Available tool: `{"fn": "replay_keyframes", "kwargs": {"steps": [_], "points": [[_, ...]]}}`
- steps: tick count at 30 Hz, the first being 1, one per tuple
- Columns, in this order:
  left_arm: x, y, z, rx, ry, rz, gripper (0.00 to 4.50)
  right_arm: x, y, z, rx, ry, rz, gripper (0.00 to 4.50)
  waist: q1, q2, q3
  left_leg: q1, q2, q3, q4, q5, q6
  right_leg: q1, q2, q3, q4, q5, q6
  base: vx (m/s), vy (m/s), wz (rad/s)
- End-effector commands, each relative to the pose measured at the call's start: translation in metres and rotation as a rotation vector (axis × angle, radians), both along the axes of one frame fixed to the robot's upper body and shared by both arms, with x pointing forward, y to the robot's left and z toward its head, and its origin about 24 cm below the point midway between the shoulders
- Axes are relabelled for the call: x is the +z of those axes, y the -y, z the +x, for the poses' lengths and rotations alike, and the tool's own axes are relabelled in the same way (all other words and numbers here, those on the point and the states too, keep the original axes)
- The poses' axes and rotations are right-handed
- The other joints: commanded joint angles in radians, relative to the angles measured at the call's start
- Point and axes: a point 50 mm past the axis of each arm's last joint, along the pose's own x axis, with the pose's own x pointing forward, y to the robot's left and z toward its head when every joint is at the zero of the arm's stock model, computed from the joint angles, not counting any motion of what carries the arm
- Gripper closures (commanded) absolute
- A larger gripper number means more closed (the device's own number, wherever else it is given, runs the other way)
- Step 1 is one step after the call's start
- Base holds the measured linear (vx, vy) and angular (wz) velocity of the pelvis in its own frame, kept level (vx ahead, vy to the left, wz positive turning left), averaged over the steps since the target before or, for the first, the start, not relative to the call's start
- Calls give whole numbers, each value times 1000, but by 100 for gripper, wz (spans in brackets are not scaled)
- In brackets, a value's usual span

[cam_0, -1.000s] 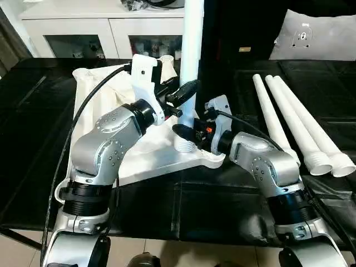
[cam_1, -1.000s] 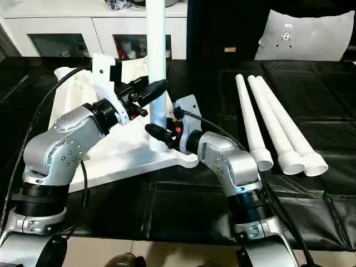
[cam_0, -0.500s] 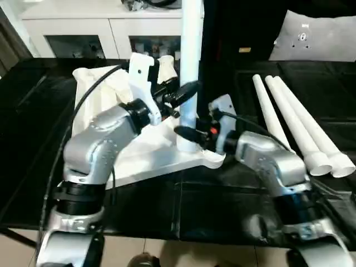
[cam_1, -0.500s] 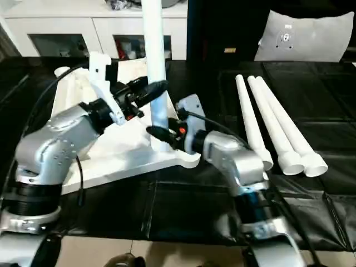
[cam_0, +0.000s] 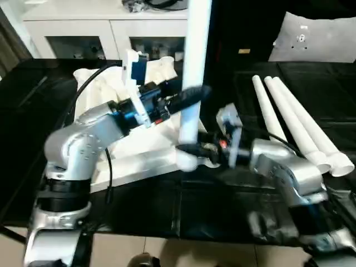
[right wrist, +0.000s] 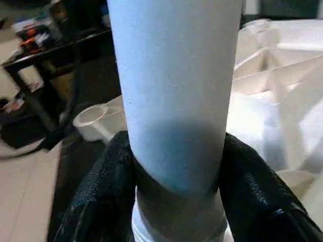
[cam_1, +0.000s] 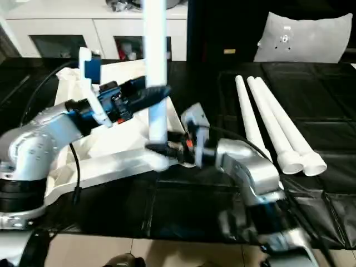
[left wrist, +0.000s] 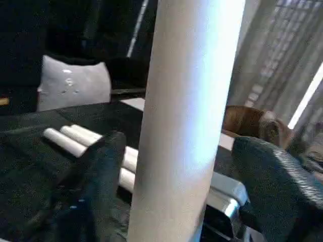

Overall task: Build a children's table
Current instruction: Insert table leg to table base

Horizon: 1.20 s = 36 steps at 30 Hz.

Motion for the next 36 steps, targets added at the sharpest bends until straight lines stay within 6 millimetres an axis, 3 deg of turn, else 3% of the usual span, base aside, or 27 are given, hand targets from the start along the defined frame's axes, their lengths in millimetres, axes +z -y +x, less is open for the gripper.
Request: {"fn": "replay_keyframes", "kwargs": {"steps": [1,5,8,15,16,17,19,36], "points": [[6,-1,-1,-40,15,-9,76,5,-2,-4,39,22,13,257,0,-14,-77,24,28,-7,-63,-124,9,49,-52,24,-70,-94,-229,0,0,0],[4,-3,-3,-88,18,10,97,6,0,-8,78,13,9,257,0,-11,-76,25,29,-9,-65,-138,4,47,-51,25,-72,-118,-220,0,0,0],[0,-2,-5,-116,23,40,136,6,1,-10,88,12,8,257,-1,-11,-76,25,28,-8,-65,-140,1,46,-51,25,-72,-121,-219,0,0,0],[-3,-3,-4,-125,22,26,136,7,2,-11,104,9,5,257,-1,-12,-78,23,28,-9,-64,-125,4,48,-51,24,-69,-88,-230,0,0,0],[-3,-4,-4,-124,22,27,136,7,1,-11,106,8,4,257,-1,-13,-78,23,28,-8,-64,-127,5,49,-51,24,-69,-91,-230,0,0,0],[-3,-4,-3,-125,22,28,136,7,2,-11,108,7,4,257,0,-8,-77,24,28,-9,-64,-130,4,48,-52,24,-69,-97,-230,0,0,0],[-4,-5,-3,-125,20,27,136,7,1,-11,111,6,3,257,-1,-13,-77,24,29,-8,-65,-137,4,47,-52,25,-71,-109,-229,0,0,0],[-9,-6,-2,-115,19,41,136,8,0,-12,118,5,-2,257,-2,-11,-76,25,30,-9,-66,-141,-1,46,-52,25,-72,-120,-223,0,0,0]]}}
